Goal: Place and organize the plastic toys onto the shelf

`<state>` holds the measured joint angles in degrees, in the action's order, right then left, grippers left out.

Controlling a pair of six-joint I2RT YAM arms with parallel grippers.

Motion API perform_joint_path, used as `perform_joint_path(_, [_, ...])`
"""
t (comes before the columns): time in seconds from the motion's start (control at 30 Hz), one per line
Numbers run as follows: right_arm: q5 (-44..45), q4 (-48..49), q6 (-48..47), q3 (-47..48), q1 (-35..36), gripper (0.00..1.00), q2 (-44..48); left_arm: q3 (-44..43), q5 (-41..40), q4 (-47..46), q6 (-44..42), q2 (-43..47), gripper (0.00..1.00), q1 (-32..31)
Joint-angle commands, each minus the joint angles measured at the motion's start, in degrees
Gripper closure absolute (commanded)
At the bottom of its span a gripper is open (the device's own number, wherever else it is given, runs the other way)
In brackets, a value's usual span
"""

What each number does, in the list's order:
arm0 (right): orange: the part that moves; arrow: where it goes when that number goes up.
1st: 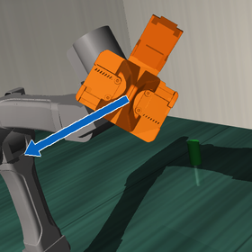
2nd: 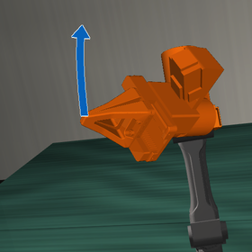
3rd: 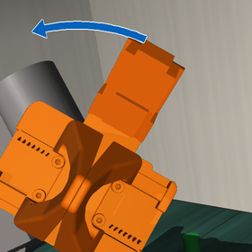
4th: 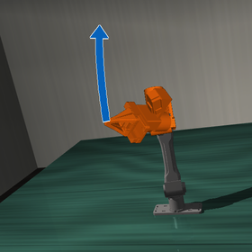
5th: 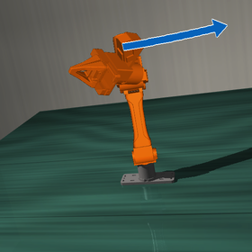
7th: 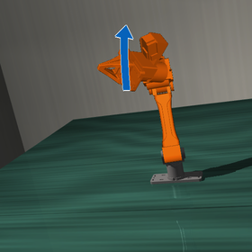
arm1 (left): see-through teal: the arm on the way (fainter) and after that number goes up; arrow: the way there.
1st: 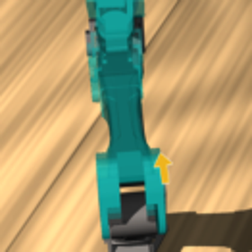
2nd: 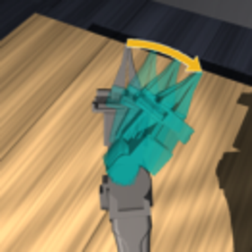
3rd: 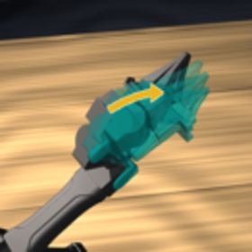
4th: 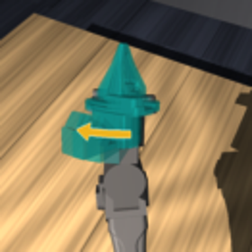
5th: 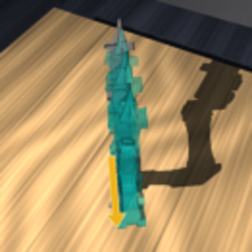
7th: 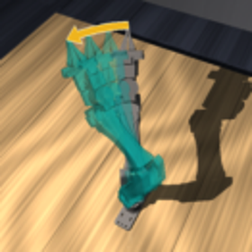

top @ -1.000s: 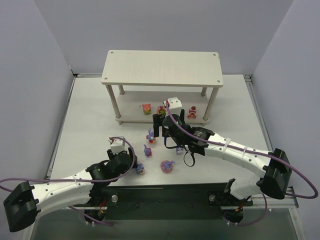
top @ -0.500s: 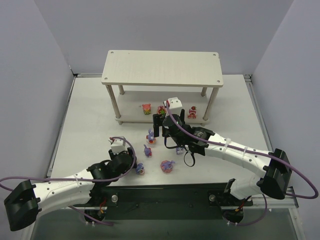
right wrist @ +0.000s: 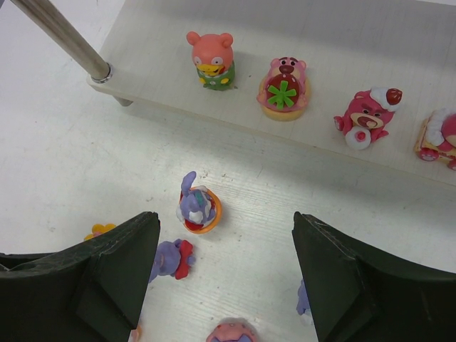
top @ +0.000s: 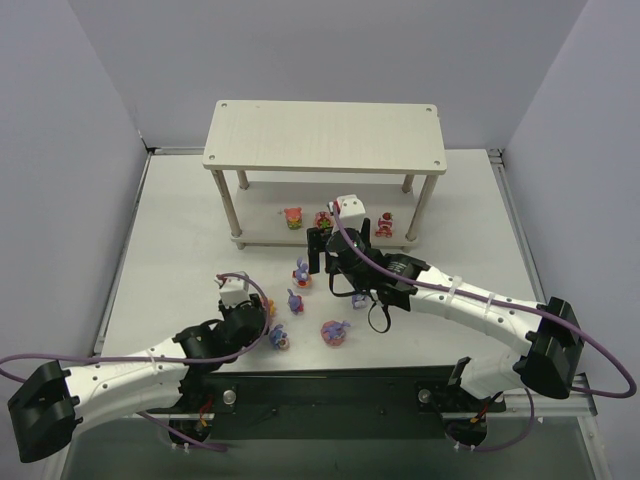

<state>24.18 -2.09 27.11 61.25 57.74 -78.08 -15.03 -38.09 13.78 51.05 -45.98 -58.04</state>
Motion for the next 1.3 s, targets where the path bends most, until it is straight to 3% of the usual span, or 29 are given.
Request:
perform_joint_path(0.0, [1.74,-0.46,0.57,-0.52,-0.34,0.23,2.59,-1.76,-1.38,1.69,0.81,0.45,0.48,-0.06])
perform_joint_path(0.93, [1.57,-0.2,0.57,-0.52,-0.78,0.23,2.41,-2.73,3.72,8.45,1.25,7.57,0.48,-0.23])
perform_joint_path(1.27, [1.39,-0.11,0.49,-0.43,-1.13,0.23,1.97,-4.75,6.53,12.84,2.04,7.57,0.43,-0.23])
